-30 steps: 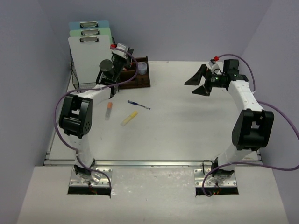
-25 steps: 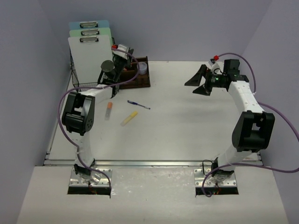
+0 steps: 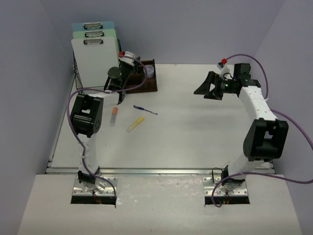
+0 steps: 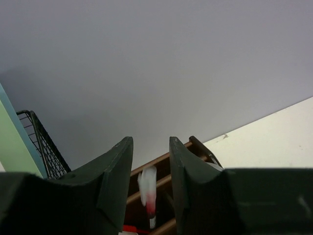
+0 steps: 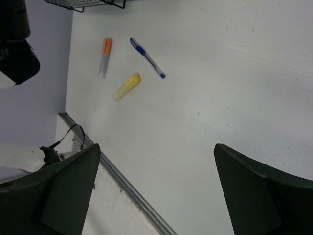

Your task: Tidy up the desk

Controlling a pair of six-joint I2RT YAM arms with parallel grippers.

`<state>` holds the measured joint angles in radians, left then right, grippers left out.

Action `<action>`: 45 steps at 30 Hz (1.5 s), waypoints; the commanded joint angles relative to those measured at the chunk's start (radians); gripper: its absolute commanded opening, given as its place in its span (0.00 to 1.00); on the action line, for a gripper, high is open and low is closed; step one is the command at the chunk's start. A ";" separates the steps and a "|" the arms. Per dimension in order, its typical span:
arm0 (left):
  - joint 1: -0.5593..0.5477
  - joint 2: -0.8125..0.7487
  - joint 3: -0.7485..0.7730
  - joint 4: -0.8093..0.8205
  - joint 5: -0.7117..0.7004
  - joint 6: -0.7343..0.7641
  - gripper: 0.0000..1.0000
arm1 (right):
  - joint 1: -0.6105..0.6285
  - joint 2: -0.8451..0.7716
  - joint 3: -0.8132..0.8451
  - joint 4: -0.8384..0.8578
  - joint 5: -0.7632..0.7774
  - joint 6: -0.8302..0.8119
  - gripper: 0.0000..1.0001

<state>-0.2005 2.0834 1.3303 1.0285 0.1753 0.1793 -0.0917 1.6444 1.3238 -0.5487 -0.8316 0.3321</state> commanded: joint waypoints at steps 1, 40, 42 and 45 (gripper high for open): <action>0.010 -0.035 0.002 0.017 0.003 -0.011 0.42 | 0.065 -0.031 0.078 -0.035 0.133 -0.177 0.99; 0.178 -1.035 -0.405 -0.625 0.217 -0.284 0.66 | 0.716 0.734 0.655 -0.142 0.656 -0.749 0.51; 0.179 -1.034 -0.412 -0.625 0.218 -0.287 0.66 | 0.728 0.736 0.643 -0.133 0.660 -0.755 0.49; 0.181 -1.034 -0.424 -0.624 0.222 -0.294 0.66 | 0.741 0.744 0.642 -0.135 0.660 -0.760 0.48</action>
<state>-0.0322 1.0710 0.9193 0.3942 0.3866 -0.0919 0.6223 2.3870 1.9714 -0.7194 -0.1637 -0.4044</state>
